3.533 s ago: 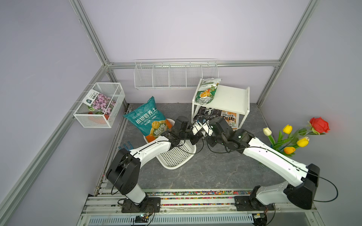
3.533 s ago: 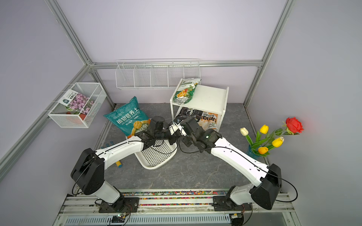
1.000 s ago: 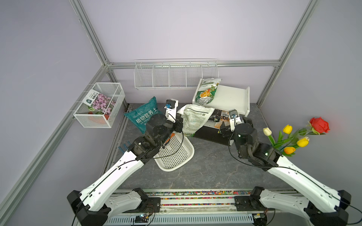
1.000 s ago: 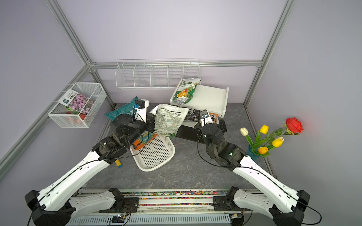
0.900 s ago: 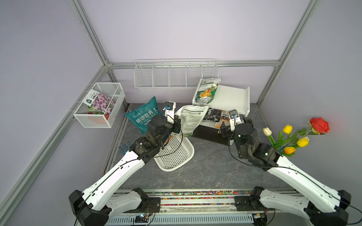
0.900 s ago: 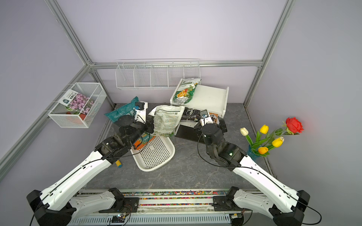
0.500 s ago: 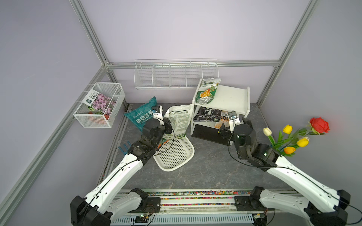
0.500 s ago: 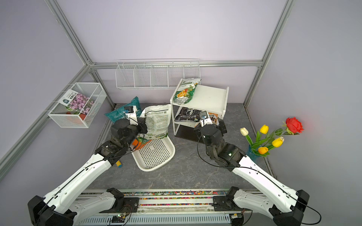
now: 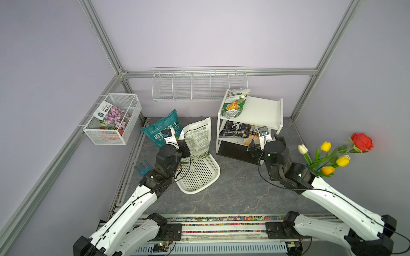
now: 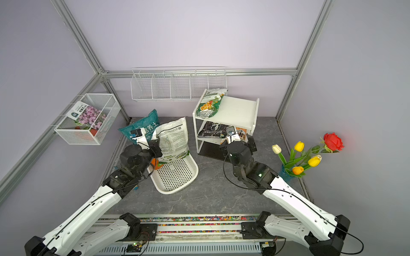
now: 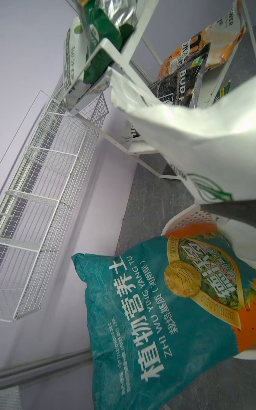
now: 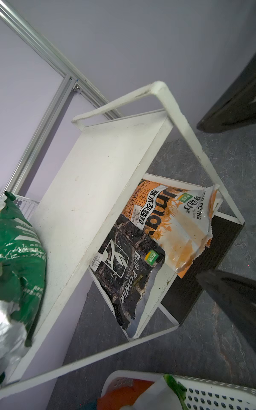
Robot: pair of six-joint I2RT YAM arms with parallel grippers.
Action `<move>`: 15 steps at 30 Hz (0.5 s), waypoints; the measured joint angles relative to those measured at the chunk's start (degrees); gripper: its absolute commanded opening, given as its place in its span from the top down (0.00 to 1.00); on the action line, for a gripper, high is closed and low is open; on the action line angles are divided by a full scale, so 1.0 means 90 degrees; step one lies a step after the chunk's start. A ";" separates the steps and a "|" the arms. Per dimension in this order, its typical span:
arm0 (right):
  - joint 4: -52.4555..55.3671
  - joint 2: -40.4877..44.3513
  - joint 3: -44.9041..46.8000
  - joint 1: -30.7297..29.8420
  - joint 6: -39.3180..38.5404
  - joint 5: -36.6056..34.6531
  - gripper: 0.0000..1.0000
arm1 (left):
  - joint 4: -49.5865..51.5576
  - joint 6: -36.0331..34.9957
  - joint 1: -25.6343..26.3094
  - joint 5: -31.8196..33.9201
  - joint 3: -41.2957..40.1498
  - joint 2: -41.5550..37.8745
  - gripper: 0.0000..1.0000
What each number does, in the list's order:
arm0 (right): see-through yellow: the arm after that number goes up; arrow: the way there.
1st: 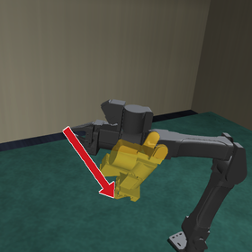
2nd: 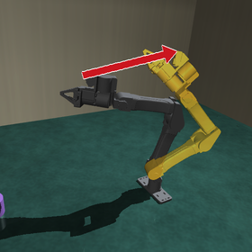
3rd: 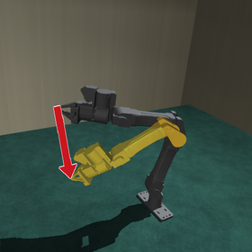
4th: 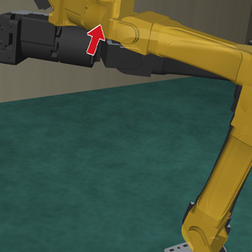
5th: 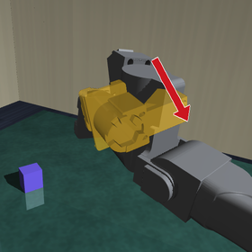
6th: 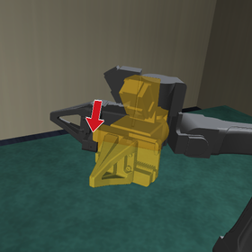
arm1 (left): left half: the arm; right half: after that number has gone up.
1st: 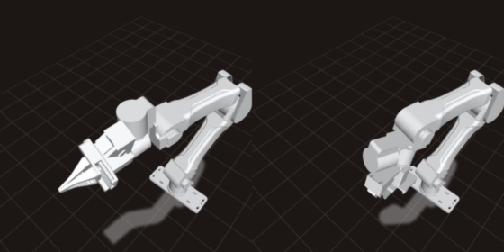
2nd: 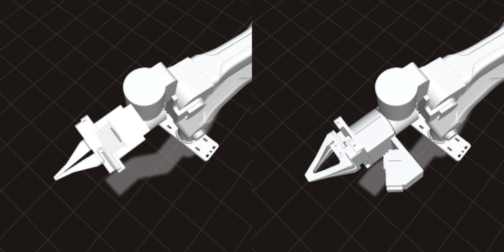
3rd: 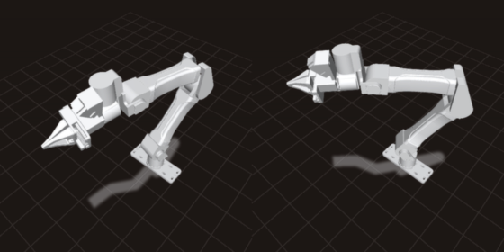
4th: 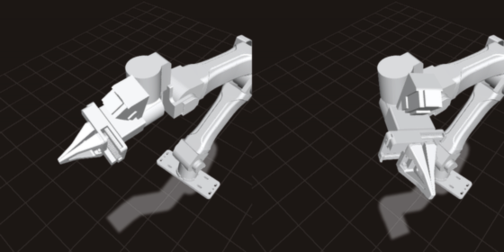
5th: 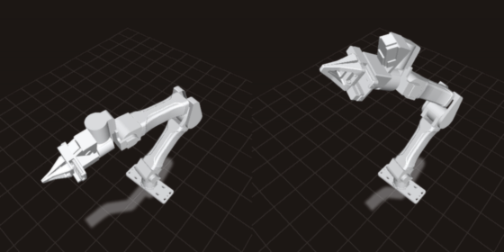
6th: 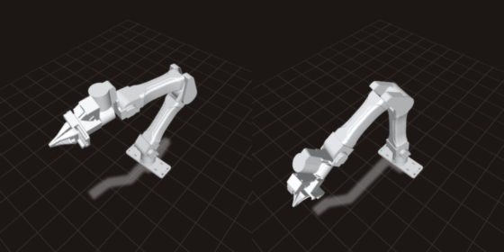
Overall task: Take down the fertilizer bag from the shelf
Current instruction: Place the fertilizer bag in the storage box.
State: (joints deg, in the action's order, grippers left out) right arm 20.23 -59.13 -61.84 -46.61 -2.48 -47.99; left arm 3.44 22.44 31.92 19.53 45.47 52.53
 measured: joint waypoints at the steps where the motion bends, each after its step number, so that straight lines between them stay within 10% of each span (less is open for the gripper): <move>1: 0.0007 0.0000 0.0002 0.0000 0.0012 -0.0002 0.01 | -0.0036 -0.0002 0.0000 0.0083 -0.0066 -0.0019 1.00; 15: 0.0063 0.0007 0.0002 0.0000 0.0012 0.0002 0.01 | -0.0131 0.0372 -0.0085 0.1690 -0.0947 -0.0335 1.00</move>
State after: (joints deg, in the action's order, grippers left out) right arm 20.80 -59.07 -61.82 -46.61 -2.37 -47.97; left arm 2.26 25.78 31.16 34.74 36.95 49.52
